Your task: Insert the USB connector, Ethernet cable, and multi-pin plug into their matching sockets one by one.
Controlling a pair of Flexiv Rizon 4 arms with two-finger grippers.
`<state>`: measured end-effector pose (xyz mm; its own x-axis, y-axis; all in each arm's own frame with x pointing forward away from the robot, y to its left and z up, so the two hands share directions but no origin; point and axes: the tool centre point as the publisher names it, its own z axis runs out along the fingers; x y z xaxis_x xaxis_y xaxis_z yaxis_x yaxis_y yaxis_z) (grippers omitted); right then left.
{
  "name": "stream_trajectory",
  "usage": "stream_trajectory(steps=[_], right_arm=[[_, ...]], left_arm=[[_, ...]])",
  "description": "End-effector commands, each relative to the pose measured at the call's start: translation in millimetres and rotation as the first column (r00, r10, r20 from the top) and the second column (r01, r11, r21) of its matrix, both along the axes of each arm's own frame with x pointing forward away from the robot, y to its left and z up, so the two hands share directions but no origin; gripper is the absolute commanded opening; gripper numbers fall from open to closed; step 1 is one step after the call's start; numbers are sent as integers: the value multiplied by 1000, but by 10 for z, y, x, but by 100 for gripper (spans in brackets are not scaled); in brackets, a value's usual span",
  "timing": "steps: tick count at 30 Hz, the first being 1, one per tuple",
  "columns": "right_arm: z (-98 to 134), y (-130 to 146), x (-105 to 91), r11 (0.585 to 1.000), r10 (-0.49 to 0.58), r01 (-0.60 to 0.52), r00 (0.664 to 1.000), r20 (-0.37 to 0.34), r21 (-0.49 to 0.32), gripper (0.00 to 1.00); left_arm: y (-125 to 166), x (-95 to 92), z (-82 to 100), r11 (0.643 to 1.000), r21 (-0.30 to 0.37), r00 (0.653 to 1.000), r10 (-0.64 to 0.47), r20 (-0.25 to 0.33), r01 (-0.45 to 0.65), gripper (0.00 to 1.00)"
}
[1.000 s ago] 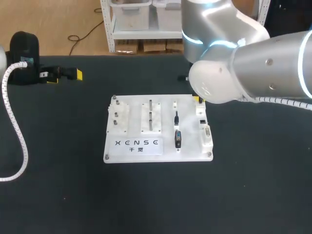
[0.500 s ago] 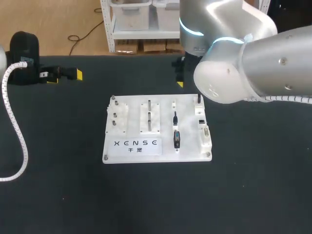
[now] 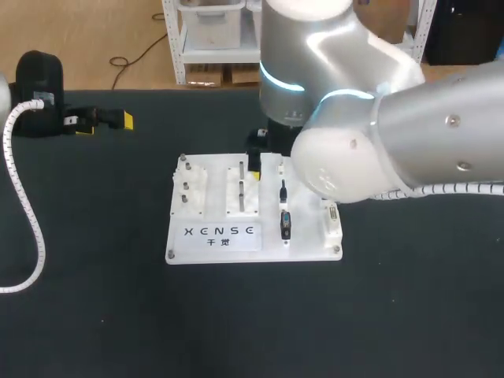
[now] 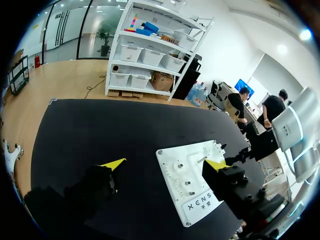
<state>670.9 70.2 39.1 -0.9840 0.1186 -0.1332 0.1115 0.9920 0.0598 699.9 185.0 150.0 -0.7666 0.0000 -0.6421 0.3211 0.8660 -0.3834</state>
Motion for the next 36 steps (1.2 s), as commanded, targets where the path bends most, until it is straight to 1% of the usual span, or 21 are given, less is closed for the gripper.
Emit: stream_trajectory(steps=[1, 6, 7, 9, 11, 12, 13, 16, 23, 25, 26, 27, 28, 32, 36], right_arm=[[-88, 43, 3, 1000, 25, -25, 1000, -17, 11, 100], [-140, 53, -20, 999, 41, -42, 999, -26, -10, 100], [-147, 49, -23, 999, 44, -44, 999, -26, -15, 98], [-162, 41, -33, 999, 47, -48, 998, -32, -25, 84], [-167, 37, -36, 998, 50, -51, 998, -31, -29, 76], [-171, 33, -43, 998, 56, -57, 998, -31, -37, 69], [-177, 32, -53, 997, 61, -62, 998, -33, -45, 48], [-205, 25, -65, 996, 64, -66, 997, -34, -57, 42], [-254, -9, -78, 994, 72, -75, 997, -36, -85, 35], [-272, -24, -76, 993, 73, -76, 997, -36, -91, 31], [-274, -28, -74, 992, 77, -80, 997, -32, -97, 24], [-267, -34, -70, 992, 79, -81, 996, -29, -98, 9], [-259, -39, -65, 992, 81, -83, 996, -24, -97, 0], [-207, -58, -48, 991, 88, -87, 996, 12, -104, 0], [-110, -47, -62, 991, 97, -94, 995, 32, -91, 0]], left_arm=[[0, 0, 0, 1000, 0, 1000, 0, 0, 0, 100], [0, 0, 0, 1000, 0, 1000, 0, 0, 0, 100], [0, 0, 0, 1000, 0, 1000, 0, 0, 0, 100], [0, 0, 0, 1000, 0, 1000, 0, 0, 0, 100], [0, 0, 0, 1000, 0, 1000, 0, 0, 0, 100], [0, 0, 0, 1000, 0, 1000, 0, 0, 0, 100], [0, 0, 0, 1000, 0, 1000, 0, 0, 0, 100], [0, 0, 0, 1000, 0, 1000, 0, 0, 0, 100], [0, 0, 0, 1000, 0, 1000, 0, 0, 0, 100], [0, 0, 0, 1000, 0, 1000, 0, 0, 0, 100], [0, 0, 0, 1000, 0, 1000, 0, 0, 0, 100], [0, 0, 0, 1000, 0, 1000, 0, 0, 0, 100], [0, 0, 0, 1000, 0, 1000, 0, 0, 0, 100], [0, 0, 0, 1000, 0, 1000, 0, 0, 0, 100], [0, 0, 0, 1000, 0, 1000, 0, 0, 0, 100]])
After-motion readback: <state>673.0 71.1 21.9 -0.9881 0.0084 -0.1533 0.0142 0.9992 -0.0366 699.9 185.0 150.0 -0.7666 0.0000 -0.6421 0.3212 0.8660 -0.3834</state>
